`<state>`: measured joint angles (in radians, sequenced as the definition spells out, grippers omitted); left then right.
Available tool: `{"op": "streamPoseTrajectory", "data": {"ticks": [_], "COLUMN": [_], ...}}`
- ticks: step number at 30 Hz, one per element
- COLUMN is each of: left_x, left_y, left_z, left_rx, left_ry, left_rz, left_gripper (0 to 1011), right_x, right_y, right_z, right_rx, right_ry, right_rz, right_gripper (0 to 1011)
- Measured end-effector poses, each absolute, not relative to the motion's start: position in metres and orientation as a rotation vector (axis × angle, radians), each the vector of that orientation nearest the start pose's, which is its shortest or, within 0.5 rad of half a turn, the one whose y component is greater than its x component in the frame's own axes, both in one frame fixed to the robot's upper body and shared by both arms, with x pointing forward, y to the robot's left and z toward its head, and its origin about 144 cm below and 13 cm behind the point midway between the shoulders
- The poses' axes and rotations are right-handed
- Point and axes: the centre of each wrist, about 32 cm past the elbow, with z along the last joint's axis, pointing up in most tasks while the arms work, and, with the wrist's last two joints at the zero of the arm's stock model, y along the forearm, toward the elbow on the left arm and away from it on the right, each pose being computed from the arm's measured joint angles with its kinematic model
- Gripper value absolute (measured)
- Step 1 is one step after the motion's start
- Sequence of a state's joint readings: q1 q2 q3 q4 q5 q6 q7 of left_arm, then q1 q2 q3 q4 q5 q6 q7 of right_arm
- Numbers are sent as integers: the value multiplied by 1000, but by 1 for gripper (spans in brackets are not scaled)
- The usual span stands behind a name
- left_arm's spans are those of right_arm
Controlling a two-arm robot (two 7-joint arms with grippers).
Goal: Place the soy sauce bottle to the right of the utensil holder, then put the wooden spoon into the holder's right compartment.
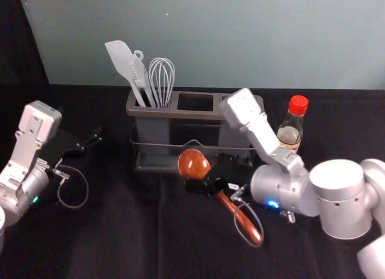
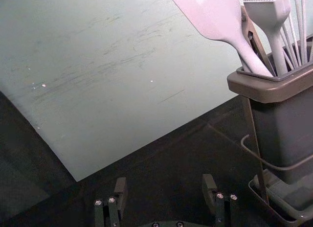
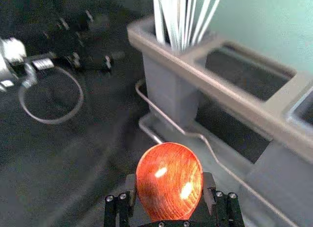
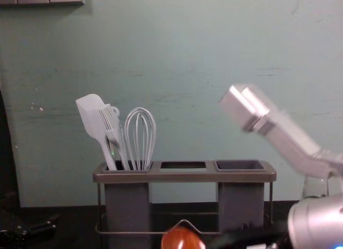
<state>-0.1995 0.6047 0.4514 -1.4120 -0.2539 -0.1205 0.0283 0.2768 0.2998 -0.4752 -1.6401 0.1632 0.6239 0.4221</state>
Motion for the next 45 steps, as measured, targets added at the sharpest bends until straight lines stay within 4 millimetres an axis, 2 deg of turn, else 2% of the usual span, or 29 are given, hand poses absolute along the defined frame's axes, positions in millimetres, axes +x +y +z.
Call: {"op": "streamPoseTrajectory", "data": {"ticks": [10, 16, 23, 33, 45], "left_x": [489, 489, 489, 489, 489], "left_y": [310, 310, 310, 310, 310], "left_z": [1140, 1140, 1140, 1140, 1140], "left_rx": [304, 304, 304, 304, 305], "left_ry": [-285, -285, -285, -285, -285], "left_rz": [1248, 1248, 1248, 1248, 1248], "left_gripper": [1005, 1005, 1005, 1005, 1005], "right_x": [479, 469, 469, 497, 550], "right_y": [-191, -208, -217, -212, -198], "right_z": [1242, 1265, 1285, 1306, 1303], "right_rx": [-251, -63, 50, 139, 155], "right_ry": [67, 3, -73, -185, -215], "right_rz": [-712, -663, -678, -763, -813], "right_gripper": [829, 830, 829, 830, 829]}}
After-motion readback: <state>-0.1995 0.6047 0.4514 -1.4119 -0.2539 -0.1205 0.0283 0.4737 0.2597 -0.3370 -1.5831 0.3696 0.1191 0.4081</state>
